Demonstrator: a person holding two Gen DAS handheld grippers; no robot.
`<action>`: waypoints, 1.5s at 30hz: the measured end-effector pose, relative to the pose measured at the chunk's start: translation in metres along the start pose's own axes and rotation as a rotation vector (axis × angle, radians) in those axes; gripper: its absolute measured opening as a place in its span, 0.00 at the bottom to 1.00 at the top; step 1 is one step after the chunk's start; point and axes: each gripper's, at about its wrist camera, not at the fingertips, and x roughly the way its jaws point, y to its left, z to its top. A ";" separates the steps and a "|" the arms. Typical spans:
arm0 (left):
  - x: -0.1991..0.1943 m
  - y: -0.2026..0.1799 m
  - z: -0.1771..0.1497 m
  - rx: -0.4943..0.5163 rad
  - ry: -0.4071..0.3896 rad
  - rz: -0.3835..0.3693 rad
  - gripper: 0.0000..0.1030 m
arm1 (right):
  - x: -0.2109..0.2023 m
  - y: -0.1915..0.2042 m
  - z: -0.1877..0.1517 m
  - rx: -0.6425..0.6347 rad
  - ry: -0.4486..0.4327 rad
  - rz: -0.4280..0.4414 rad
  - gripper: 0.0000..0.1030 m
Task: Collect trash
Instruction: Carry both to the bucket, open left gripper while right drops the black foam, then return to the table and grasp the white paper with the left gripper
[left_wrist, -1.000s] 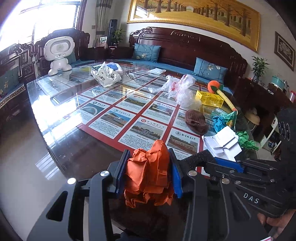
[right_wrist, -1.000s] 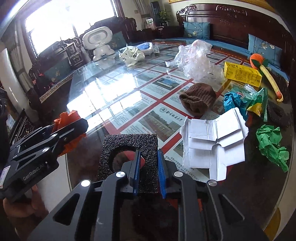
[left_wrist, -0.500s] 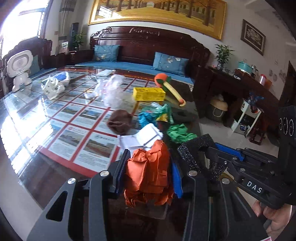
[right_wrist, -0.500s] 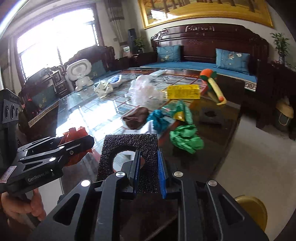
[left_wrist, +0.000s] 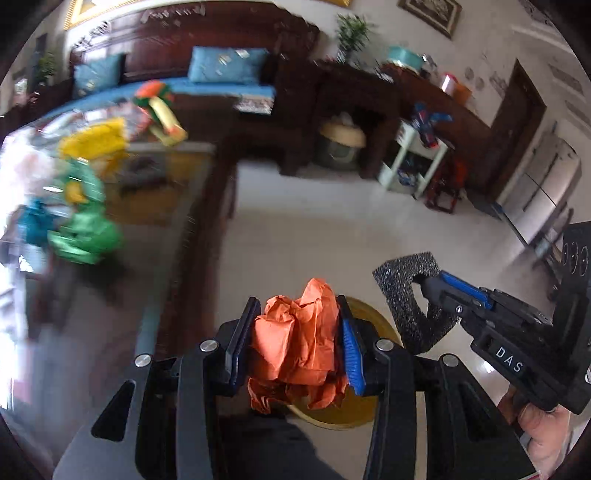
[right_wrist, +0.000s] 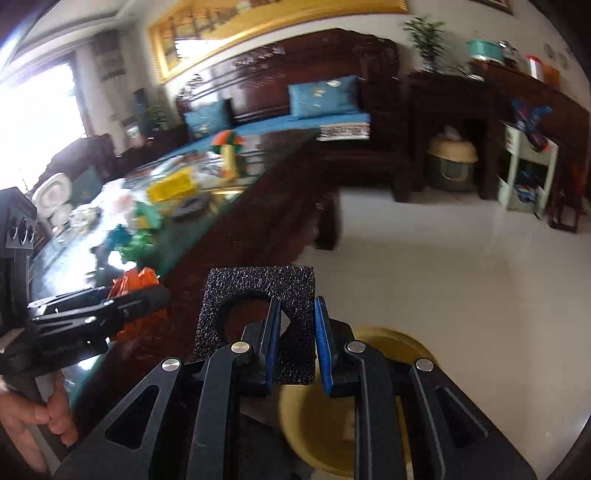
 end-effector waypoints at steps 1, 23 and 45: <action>0.014 -0.008 0.000 0.008 0.025 -0.016 0.41 | 0.001 -0.011 -0.004 0.016 0.007 -0.016 0.17; 0.152 -0.071 -0.024 0.097 0.277 -0.061 0.82 | 0.031 -0.108 -0.046 0.130 0.126 -0.126 0.18; 0.110 -0.041 -0.011 0.067 0.190 0.028 0.83 | 0.035 -0.080 -0.037 0.064 0.117 -0.121 0.55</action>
